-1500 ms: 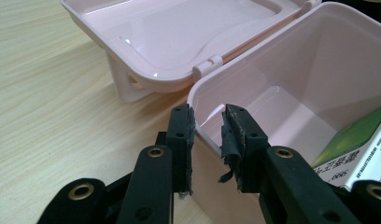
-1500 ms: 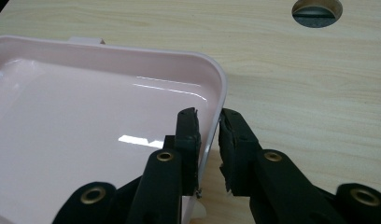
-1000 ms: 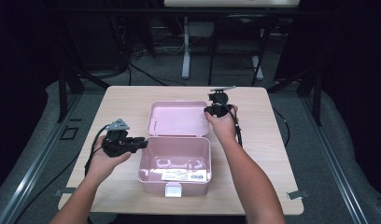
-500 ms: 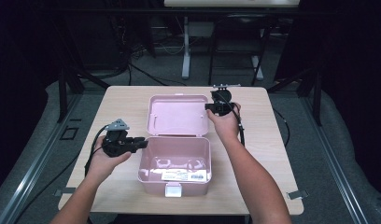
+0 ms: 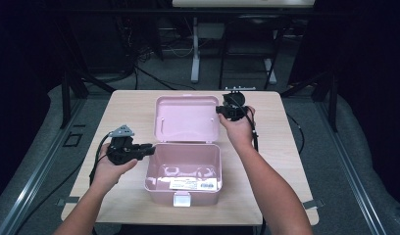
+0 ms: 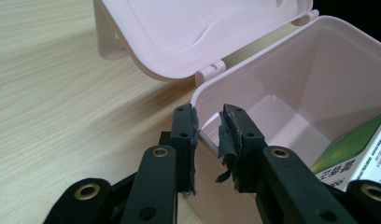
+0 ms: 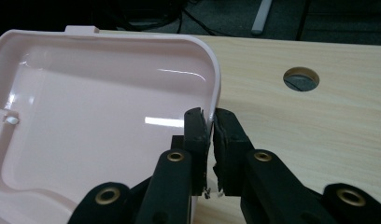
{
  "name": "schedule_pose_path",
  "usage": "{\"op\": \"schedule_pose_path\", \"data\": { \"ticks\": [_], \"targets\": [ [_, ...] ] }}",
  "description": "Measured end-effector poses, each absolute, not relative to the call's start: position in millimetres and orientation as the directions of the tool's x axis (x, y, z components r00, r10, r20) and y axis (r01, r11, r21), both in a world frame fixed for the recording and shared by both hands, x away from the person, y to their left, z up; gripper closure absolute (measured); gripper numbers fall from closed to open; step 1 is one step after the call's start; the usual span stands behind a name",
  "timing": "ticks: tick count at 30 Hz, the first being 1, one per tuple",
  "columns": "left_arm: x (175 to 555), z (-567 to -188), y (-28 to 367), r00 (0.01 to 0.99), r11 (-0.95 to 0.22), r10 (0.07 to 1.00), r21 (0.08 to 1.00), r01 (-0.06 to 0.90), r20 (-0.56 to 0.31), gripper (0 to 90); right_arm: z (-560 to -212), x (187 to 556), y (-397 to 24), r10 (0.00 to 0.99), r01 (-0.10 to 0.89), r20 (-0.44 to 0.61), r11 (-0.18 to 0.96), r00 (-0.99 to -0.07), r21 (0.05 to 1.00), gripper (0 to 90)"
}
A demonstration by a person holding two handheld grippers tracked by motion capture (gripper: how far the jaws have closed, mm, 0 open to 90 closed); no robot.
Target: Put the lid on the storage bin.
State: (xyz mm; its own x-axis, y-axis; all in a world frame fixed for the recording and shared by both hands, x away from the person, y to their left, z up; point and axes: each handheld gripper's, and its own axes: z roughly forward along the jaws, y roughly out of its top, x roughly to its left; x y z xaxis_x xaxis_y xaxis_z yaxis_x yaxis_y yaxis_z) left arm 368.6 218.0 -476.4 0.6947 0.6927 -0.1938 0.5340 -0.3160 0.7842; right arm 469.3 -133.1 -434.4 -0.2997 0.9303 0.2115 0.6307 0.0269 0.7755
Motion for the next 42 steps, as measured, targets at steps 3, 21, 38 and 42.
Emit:
{"op": "schedule_pose_path", "data": {
  "ticks": [3,21,38,42],
  "targets": [
    [368,-476,217,0.692,-0.314,0.697,0.787,0.532,-0.19,75.0,-431,465,-132,0.931,0.613,0.198,0.034,-0.307,0.79,84.4],
    [367,-476,219,0.677,-0.293,0.709,0.791,0.537,-0.197,77.7,-410,440,-130,0.926,0.534,0.127,0.089,-0.355,0.841,85.6],
    [372,-473,220,0.665,-0.283,0.721,0.794,0.538,-0.194,74.0,-399,417,-132,0.917,0.47,0.102,0.1,-0.385,0.877,86.3],
    [376,-465,222,0.66,-0.262,0.725,0.807,0.529,-0.197,70.9,-399,416,-132,0.916,0.469,0.1,0.102,-0.388,0.877,86.3]
  ]
}}
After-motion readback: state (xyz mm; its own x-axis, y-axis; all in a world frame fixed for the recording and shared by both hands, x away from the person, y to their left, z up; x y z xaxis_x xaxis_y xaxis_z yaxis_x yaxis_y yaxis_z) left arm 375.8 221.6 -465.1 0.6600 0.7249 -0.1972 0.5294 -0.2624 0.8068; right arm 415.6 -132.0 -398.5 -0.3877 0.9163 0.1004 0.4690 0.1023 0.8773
